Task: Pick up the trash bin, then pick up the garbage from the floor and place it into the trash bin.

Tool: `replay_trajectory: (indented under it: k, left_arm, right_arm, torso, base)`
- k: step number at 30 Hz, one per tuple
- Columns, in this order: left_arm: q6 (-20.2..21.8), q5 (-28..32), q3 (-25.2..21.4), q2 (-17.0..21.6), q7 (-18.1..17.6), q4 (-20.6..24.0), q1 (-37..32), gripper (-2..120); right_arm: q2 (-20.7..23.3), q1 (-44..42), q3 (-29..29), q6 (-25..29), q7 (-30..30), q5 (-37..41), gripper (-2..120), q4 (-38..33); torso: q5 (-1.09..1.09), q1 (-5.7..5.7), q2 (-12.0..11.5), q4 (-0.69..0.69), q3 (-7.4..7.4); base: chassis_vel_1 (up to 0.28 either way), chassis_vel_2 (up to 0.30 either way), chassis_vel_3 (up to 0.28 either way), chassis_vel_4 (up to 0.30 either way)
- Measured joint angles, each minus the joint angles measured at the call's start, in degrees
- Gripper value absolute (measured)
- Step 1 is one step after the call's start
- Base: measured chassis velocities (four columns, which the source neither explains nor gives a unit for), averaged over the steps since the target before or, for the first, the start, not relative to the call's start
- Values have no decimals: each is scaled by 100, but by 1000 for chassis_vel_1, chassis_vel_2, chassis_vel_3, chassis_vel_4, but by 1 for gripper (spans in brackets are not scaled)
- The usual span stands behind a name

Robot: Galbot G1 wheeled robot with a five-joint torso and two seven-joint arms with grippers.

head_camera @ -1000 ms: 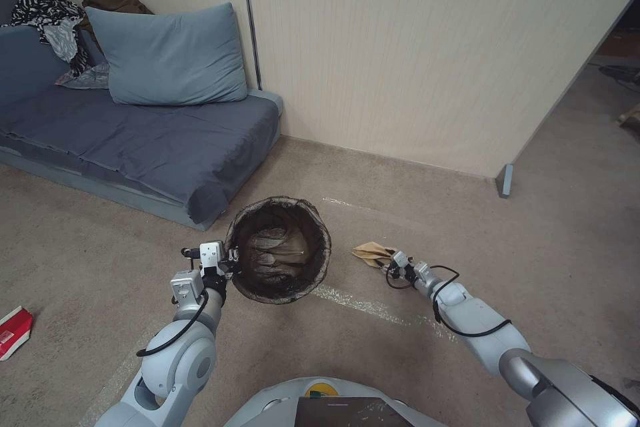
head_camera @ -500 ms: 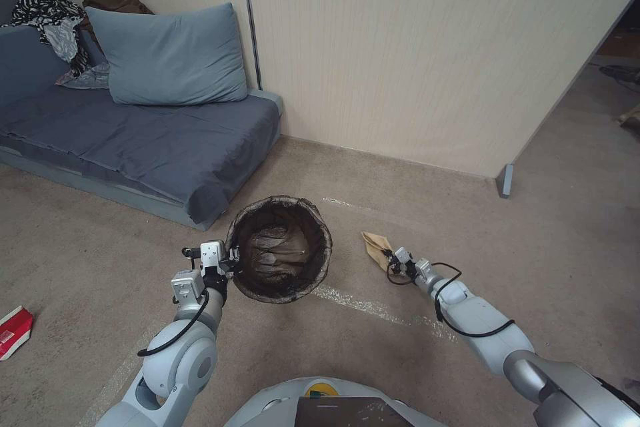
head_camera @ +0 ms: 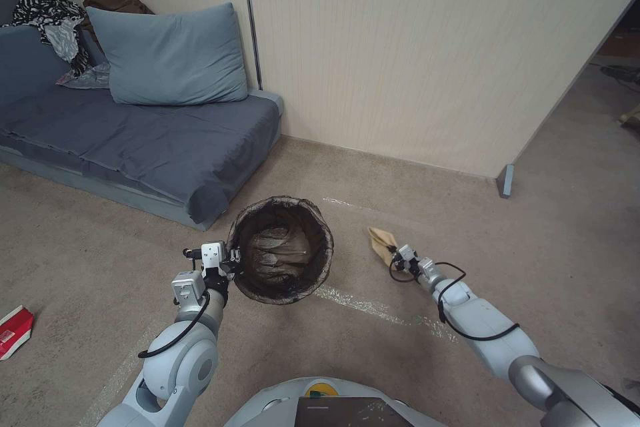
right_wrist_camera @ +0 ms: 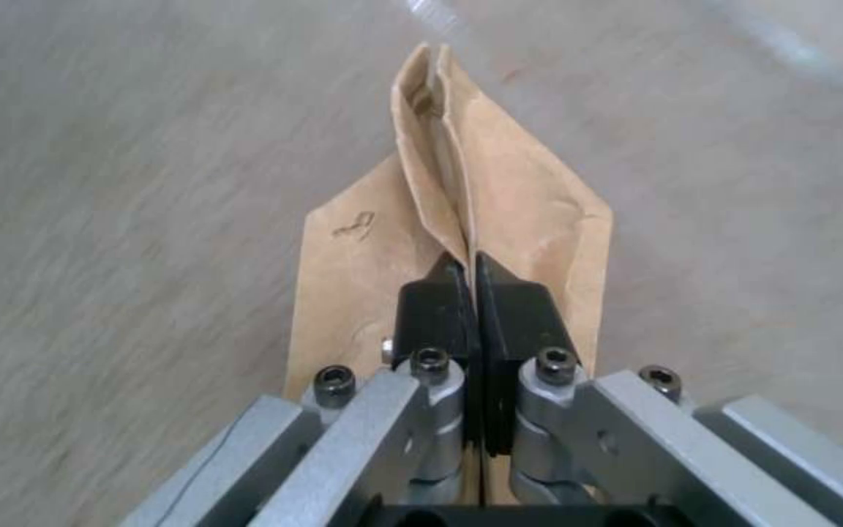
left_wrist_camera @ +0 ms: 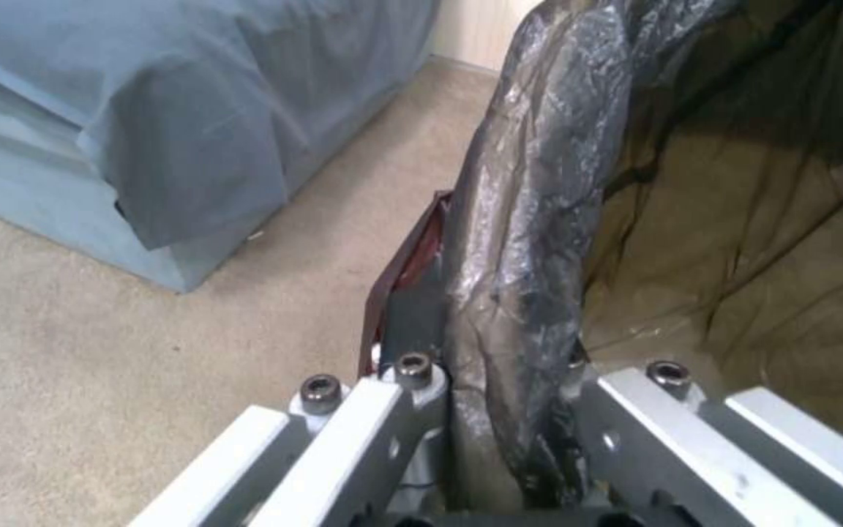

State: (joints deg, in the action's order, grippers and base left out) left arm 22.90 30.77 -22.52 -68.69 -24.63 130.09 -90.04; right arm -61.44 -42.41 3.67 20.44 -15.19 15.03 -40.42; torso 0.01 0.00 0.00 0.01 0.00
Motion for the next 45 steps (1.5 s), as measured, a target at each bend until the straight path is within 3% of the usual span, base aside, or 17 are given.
replay_trajectory:
  k: [6,8,9,13,15,16,18,19,22,23,38,45]
  left_arm:
    - [2,-2,59,74,-1,0,-23,4]
    - [4,-3,83,94,0,-1,-31,4]
    - [18,-5,126,116,1,0,-43,4]
    - [47,-6,175,125,5,0,-50,4]
    - [86,-15,281,128,12,-4,-57,4]
    - [86,-15,281,128,12,-4,-57,4]
    - [114,-21,389,147,14,-6,-65,4]
    - [122,-38,483,192,15,-13,-67,4]
    - [128,-41,523,215,15,-18,-66,4]
    - [136,-52,569,243,15,-24,-54,4]
    - [149,-62,661,281,15,-31,-26,4]
    - [190,-98,823,291,13,-82,60,4]
  right_arm:
    - [338,-355,-426,-238,442,280,0,-991]
    - [475,-523,-626,-349,614,478,0,-1475]
    - [629,-735,-917,-501,902,727,0,-2151]
    - [743,-885,-1168,-604,1149,898,0,-2795]
    - [881,-1099,-1640,-770,1542,1168,0,-3851]
    - [881,-1099,-1640,-770,1542,1168,0,-3851]
    - [969,-1240,-2003,-876,1831,1351,0,-4649]
    - [1012,-1333,-2269,-928,2039,1451,0,-5397]
    - [1025,-1364,-2373,-937,2144,1469,0,-5774]
    - [1042,-1399,-2478,-999,2246,1531,0,-6261]
    - [1091,-1469,-2561,-1101,2305,1679,0,-6921]
    - [1237,-1792,-2342,-1235,2221,1859,0,-8325]
  torso:
    - [0,0,0,-1,0]
    - [-4,0,0,-2,0]
    - [0,0,0,-2,0]
    - [-1,0,0,-2,-1]
    - [1,0,0,0,0]
    - [1,0,0,0,0]
    - [-3,0,0,-2,0]
    - [-2,0,0,-2,0]
    - [-2,0,0,0,-1]
    - [-1,0,0,0,0]
    - [-2,0,0,0,0]
    - [-3,0,0,-1,-1]
  base:
    - [0,0,0,0]
    - [0,0,0,0]
    - [0,0,0,0]
    - [0,0,0,0]
    - [0,0,0,0]
    - [0,0,0,0]
    - [0,0,0,0]
    - [0,0,0,0]
    - [0,0,0,0]
    - [0,0,0,0]
    - [0,0,0,0]
    - [0,0,0,0]
